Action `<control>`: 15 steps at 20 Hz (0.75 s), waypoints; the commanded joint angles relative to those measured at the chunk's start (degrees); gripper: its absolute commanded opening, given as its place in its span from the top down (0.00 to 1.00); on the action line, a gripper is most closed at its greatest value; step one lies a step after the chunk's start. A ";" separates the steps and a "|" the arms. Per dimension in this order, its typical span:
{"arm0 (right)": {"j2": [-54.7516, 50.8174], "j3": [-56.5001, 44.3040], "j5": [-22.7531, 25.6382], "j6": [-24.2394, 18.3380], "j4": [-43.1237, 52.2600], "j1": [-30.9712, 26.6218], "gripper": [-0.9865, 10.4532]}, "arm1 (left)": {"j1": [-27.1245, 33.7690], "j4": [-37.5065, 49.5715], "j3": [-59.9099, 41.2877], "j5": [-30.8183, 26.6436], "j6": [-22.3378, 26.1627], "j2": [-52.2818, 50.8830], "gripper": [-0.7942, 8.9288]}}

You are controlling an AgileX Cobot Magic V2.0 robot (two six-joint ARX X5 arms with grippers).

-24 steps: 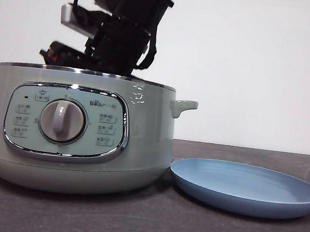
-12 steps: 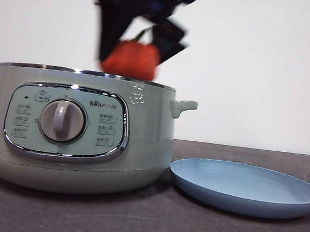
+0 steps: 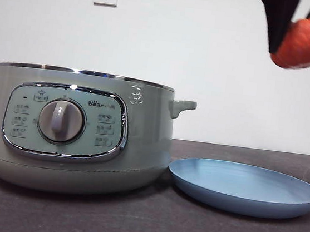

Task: Take the pumpkin out from the steamer,put the pumpkin in the blue plate,close the lid

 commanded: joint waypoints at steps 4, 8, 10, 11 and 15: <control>-10.45 -20.15 -0.11 2.25 17.31 0.17 0.92 | 0.07 3.89 0.57 -0.24 0.52 -0.70 0.93; -10.14 -29.42 -3.23 2.12 30.58 0.11 0.92 | 0.07 3.98 0.57 -0.24 0.52 -0.70 0.93; -7.96 -31.32 -7.58 1.03 37.07 0.11 0.92 | 0.07 4.11 0.57 -0.17 0.52 -0.70 0.93; -6.45 -31.32 -8.44 0.52 39.26 0.11 0.92 | 0.07 4.17 0.57 -0.17 0.50 -0.70 0.93; -0.48 -31.32 -9.35 -0.39 43.30 0.13 0.92 | 0.07 4.17 0.57 -0.15 0.50 0.04 0.93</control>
